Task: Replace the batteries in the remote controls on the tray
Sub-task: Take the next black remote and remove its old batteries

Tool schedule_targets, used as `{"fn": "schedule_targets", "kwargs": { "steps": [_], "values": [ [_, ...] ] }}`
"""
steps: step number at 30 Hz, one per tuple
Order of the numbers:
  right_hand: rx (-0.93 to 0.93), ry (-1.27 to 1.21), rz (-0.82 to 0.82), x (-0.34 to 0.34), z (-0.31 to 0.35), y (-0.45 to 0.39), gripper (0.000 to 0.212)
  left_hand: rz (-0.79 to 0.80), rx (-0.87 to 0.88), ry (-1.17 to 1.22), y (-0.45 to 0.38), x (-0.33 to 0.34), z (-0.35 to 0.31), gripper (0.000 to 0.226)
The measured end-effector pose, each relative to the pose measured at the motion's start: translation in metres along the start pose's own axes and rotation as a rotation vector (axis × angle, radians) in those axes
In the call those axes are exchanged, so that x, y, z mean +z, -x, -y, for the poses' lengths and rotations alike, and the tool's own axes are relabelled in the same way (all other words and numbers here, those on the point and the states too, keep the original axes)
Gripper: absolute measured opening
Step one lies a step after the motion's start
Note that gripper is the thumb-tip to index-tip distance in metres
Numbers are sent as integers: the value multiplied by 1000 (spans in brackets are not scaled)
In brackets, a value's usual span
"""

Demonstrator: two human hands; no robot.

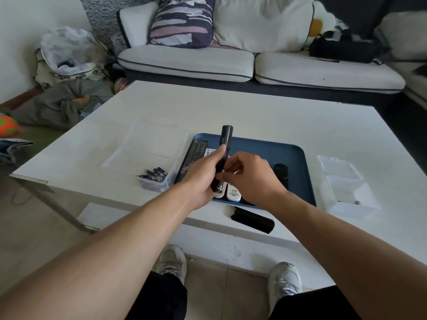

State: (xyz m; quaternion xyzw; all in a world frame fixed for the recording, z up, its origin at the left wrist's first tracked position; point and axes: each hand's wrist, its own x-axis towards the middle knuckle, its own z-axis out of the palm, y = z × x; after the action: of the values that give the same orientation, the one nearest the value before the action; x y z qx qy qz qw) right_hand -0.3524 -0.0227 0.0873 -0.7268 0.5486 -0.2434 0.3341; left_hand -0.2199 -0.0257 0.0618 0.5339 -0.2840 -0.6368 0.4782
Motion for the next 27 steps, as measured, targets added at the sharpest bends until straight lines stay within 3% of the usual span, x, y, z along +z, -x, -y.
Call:
{"fn": "schedule_targets", "kwargs": {
  "steps": [6, 10, 13, 15, 18, 22, 23, 27],
  "values": [
    [239, -431, 20, -1, -1, 3, 25, 32, 46, 37, -3, 1, 0, 38],
    [293, -660, 15, -6, 6, -2, 7, -16, 18, 156, -3, 0, -5, 37],
    [410, -1077, 55, -16, 12, -1, 24, -25, 6, 186, -3, -6, -9, 38],
    [466, -1151, 145, -19, 13, 1, 29, 12, -9, 151, -4, -10, -11, 41],
    [406, -876, 200, -13, 11, 2, 25, 51, -32, 130, -3, -12, -12, 37],
    [-83, 179, 59, -4, 6, 6, 16, 102, -95, 106, 0, -14, -12, 36],
    [-143, 333, 56, -3, 7, 7, 15, 118, -105, 81, 2, -14, -13, 38],
    [-190, 481, 77, -3, 9, 4, 16, 170, -125, 65, 5, -13, -14, 34]
  ]
}}
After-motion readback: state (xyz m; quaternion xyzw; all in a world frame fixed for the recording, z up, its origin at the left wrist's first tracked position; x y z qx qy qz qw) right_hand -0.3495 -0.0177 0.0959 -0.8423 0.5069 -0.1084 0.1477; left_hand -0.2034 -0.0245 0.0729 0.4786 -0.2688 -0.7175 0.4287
